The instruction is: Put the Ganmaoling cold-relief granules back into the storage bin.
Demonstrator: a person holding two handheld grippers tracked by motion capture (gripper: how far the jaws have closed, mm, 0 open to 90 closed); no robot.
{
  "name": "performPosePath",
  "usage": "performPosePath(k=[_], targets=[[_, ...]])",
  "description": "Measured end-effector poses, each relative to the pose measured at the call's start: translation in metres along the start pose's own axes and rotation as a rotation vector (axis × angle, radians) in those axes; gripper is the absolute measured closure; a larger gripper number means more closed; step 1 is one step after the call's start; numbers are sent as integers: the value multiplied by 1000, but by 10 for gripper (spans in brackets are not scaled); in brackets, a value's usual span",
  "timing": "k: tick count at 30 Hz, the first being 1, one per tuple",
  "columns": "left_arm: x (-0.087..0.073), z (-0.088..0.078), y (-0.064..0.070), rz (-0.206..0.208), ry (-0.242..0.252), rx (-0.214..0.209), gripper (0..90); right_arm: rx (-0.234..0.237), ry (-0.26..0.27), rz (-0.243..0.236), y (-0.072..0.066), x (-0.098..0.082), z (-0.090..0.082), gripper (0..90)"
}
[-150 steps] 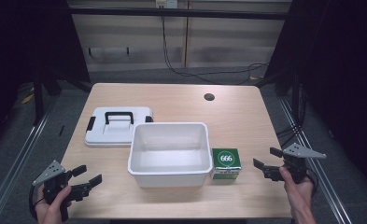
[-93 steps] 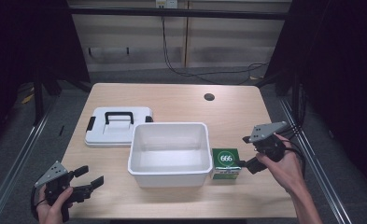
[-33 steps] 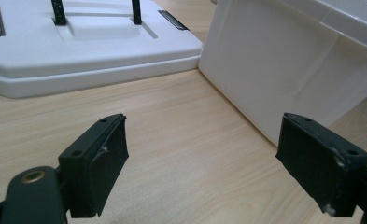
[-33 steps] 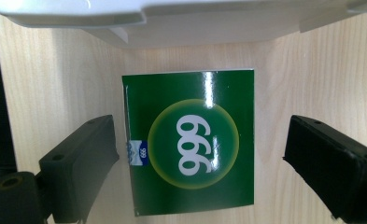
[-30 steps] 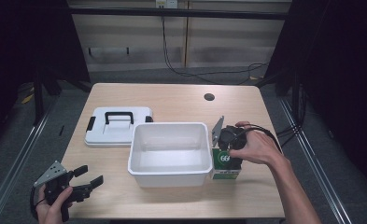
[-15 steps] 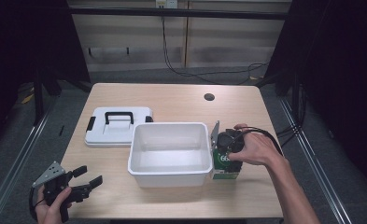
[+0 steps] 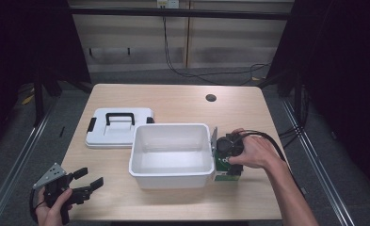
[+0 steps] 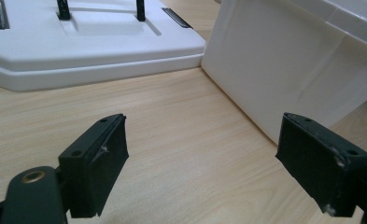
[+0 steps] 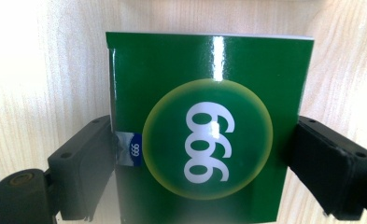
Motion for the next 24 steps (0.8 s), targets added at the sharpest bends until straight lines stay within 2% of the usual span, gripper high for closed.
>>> performPosePath(k=[6, 19, 24], targets=[[0, 0, 0, 1, 0, -1, 159, 10, -14, 8, 0, 1, 3, 119], [0, 0, 0, -3, 1, -2, 159, 26, -3, 3, 2, 3, 8, 126], [0, 0, 0, 1, -1, -1, 160, 39, -6, 10, 3, 2, 7, 156]])
Point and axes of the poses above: each handheld gripper's, and its own axes: z roughly forward along the jaws, x roughly out of its top, y roughly to its right, the point moved 3 cm from there along z, roughly forward along the jaws, and after that the axes turned 9 degrees about -x, right-handed, at the moved point
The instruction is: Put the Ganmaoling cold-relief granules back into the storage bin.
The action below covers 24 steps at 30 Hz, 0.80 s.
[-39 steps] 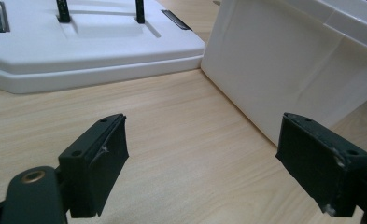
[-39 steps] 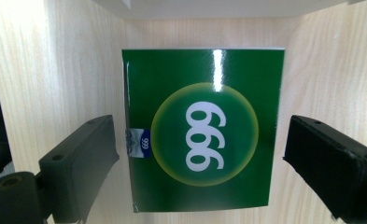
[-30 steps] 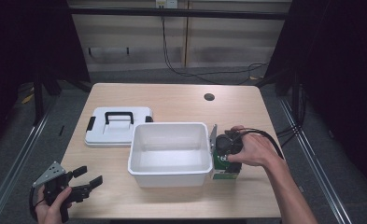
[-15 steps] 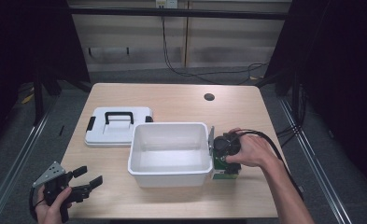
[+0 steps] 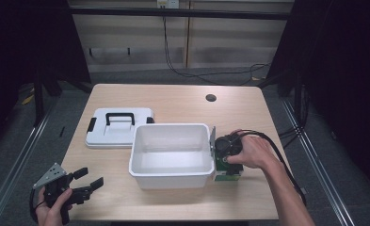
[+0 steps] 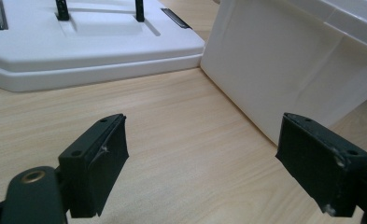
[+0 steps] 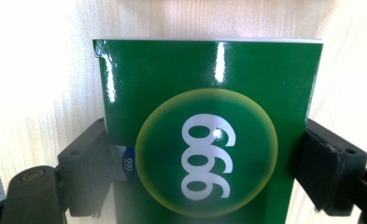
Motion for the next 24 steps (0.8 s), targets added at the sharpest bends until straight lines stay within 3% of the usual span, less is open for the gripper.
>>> performPosePath(k=[3, 4, 11, 24], targets=[[0, 0, 0, -1, 1, -1, 159, 8, -5, -11, 1, -1, 0, 159], [0, 0, 0, -2, 1, -2, 159, 11, -8, 9, 0, -1, -1, 160], [0, 0, 0, -3, 1, -1, 159, 7, -13, 19, 1, -4, -4, 161], [0, 1, 0, -2, 1, -7, 160, 3, -30, 17, 6, 1, -21, 161]])
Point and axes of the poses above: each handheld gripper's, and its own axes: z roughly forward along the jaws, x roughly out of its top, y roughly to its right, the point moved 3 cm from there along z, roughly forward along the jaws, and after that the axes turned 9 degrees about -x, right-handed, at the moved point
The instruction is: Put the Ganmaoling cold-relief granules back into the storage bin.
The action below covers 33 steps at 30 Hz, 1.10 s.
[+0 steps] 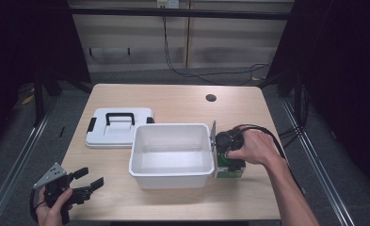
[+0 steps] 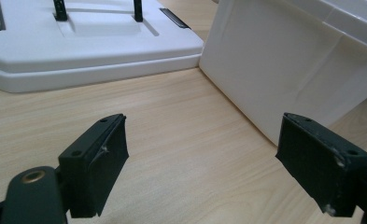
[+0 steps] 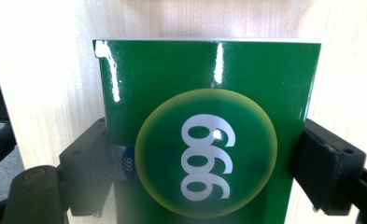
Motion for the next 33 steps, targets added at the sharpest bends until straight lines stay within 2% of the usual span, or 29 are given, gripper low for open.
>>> performPosePath(k=[3, 14, 16, 18, 27, 33], targets=[[0, 0, 0, 1, 1, -1, 159, -3, 0, -6, 1, 0, -4, 161], [0, 0, 0, 0, 0, -1, 159, -10, 4, 15, 3, -5, -15, 161], [1, -1, -1, 8, 0, 8, 159, -9, 2, 31, 2, -6, -17, 161], [0, -1, -1, 3, -1, 4, 159, -10, 8, 18, 3, -5, -18, 161], [0, 0, 0, 1, 1, -1, 159, -3, 1, 41, 1, -7, -22, 161], [0, 0, 0, 1, 0, 1, 160, -12, 3, 45, 2, -8, -37, 161]])
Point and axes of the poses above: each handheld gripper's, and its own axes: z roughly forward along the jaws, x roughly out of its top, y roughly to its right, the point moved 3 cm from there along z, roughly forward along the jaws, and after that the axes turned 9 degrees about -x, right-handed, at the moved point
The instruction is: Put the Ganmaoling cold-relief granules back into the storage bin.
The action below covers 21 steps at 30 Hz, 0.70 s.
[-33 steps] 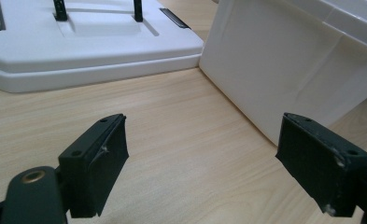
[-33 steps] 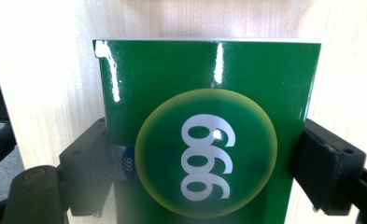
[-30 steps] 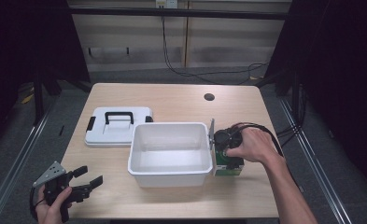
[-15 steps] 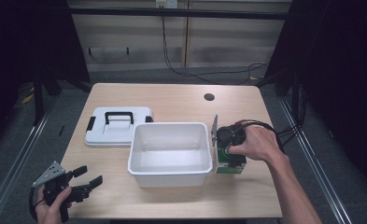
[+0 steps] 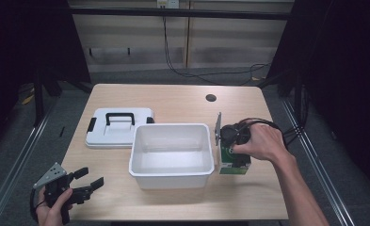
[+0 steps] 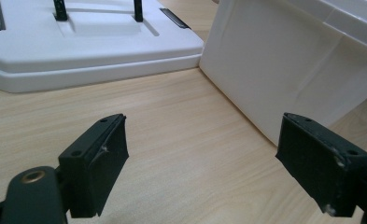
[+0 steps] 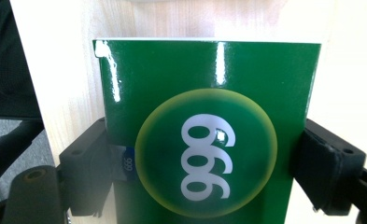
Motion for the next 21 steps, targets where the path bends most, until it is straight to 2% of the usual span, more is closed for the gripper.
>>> performPosePath(k=[6, 9, 21], targets=[[0, 0, 0, -1, 1, 0, 159, -7, -4, -2, 3, -2, -11, 161], [0, -1, 0, 1, 2, 2, 159, -25, -2, 8, 4, -2, -18, 161], [0, -1, -1, -2, 1, -1, 160, -34, 4, 12, 9, -3, -38, 161]])
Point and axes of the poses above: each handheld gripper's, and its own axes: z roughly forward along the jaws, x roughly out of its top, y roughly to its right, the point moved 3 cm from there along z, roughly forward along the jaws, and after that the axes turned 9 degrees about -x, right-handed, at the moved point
